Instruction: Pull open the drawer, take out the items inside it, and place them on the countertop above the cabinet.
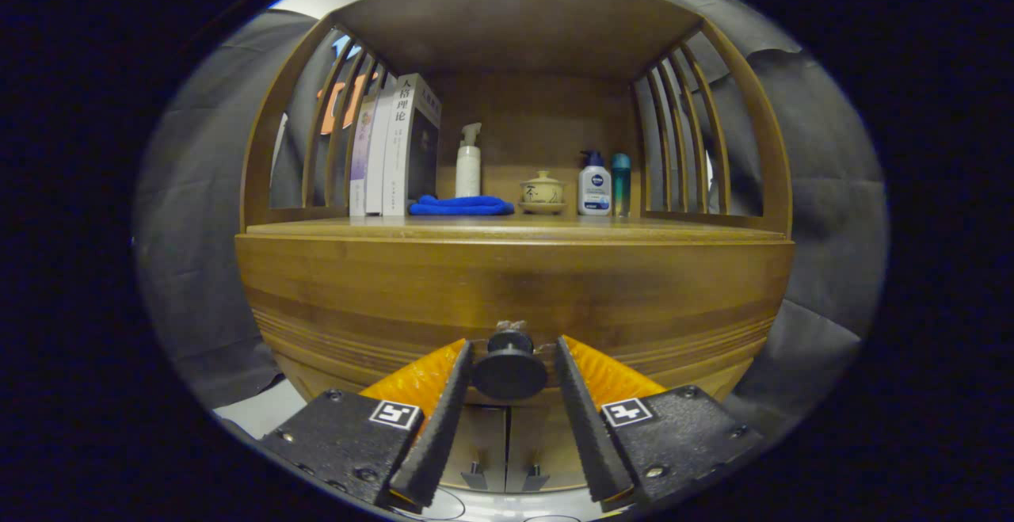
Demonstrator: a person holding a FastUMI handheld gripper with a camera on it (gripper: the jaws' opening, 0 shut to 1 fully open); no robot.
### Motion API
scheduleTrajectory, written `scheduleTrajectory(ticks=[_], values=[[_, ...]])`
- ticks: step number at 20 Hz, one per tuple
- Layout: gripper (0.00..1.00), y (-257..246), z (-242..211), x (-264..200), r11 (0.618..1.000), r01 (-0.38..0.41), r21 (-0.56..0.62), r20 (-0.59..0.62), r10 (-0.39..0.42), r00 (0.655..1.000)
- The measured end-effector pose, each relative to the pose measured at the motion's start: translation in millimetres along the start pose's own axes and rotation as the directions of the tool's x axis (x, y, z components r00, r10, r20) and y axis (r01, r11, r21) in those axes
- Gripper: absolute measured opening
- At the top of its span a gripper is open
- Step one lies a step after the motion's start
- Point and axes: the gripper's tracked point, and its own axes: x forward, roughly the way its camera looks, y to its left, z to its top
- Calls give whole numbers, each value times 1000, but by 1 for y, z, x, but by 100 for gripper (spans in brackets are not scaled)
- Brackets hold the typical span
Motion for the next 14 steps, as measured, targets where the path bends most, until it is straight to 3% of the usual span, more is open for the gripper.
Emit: scheduleTrajectory(ticks=[3,7,14], values=[[49,0,1,-1,1000,19,7,10,-19,1000],[39,0,0,-1,999,-3,36,-24,4,1000],[34,0,-6,-25,1000,-2,18,-38,3,999]])
